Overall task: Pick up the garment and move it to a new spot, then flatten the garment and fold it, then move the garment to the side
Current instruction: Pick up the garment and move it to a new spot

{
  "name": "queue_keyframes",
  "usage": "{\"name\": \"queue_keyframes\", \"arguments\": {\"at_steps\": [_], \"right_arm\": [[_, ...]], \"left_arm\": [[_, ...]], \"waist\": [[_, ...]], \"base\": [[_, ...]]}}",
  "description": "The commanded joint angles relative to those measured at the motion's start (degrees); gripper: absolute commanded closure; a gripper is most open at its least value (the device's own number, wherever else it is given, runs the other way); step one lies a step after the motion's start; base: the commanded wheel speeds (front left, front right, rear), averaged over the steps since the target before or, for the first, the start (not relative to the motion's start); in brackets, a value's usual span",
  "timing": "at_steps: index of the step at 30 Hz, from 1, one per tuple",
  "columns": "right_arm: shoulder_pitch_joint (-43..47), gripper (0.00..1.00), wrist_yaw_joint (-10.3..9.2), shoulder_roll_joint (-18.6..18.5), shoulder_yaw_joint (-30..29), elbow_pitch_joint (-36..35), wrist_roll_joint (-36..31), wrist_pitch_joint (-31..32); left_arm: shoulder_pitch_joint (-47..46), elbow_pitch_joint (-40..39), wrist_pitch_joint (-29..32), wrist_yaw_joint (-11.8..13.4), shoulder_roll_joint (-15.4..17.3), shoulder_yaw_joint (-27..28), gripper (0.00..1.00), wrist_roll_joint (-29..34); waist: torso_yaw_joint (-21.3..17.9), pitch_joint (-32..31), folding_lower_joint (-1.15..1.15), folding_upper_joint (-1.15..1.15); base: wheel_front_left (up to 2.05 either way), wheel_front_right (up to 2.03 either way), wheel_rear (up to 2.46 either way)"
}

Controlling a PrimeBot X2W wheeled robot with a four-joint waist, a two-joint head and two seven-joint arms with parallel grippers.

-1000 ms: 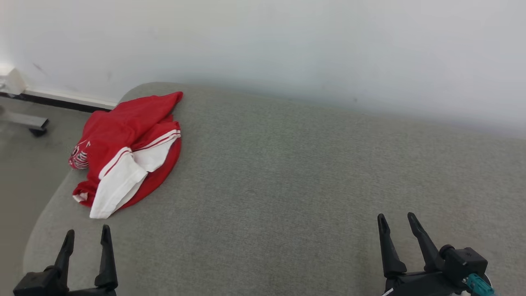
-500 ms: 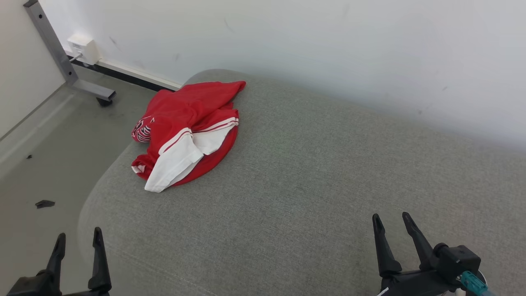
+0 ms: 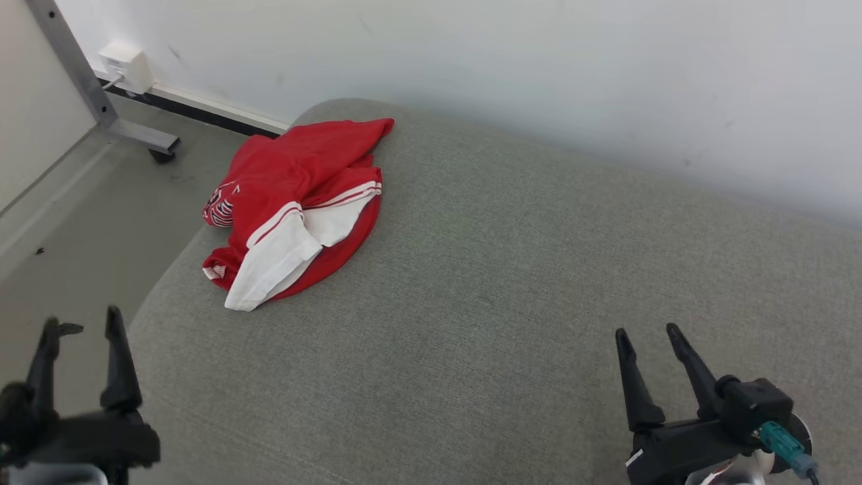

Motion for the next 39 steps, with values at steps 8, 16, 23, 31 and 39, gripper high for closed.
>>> {"name": "queue_keyframes", "arguments": {"at_steps": [8, 16, 23, 31, 39], "right_arm": [[-2.8, 0.00, 0.19, -2.9, -3.3, -4.1, -2.1, 2.4], [-3.9, 0.00, 0.19, -4.0, -9.3, -9.3, -3.7, 3.6], [-3.5, 0.00, 0.19, -4.3, -13.0, -12.4, -4.1, 4.1], [-3.7, 0.00, 0.19, -3.5, -12.5, -13.2, -4.7, 4.6], [-4.0, 0.00, 0.19, -4.0, -11.9, -12.6, -4.3, 4.4]], "left_arm": [[-16.4, 4.6, 0.4, -1.9, 4.9, 2.6, 0.00, -3.0], [-29.4, 11.9, 2.5, -3.4, 12.3, 5.8, 0.00, -6.0], [-36.6, 24.2, 8.2, -5.6, 17.2, 4.4, 0.00, -7.3], [-40.0, 35.5, 17.7, -7.2, 19.4, 0.6, 0.00, -8.9], [-40.9, 44.2, 30.0, -7.7, 20.3, -4.1, 0.00, -11.7]], "waist": [[-10.3, 10.8, 0.00, 0.00], [-19.2, 19.4, 0.00, 0.00], [-22.9, 22.5, 0.00, 0.00], [-23.8, 22.6, 0.00, 0.00], [-24.3, 22.3, 0.00, 0.00]], "base": [[0.00, 0.00, 0.00], [0.00, 0.00, 0.00], [0.00, 0.00, 0.00], [0.00, 0.00, 0.00], [0.00, 0.00, 0.00]]}}
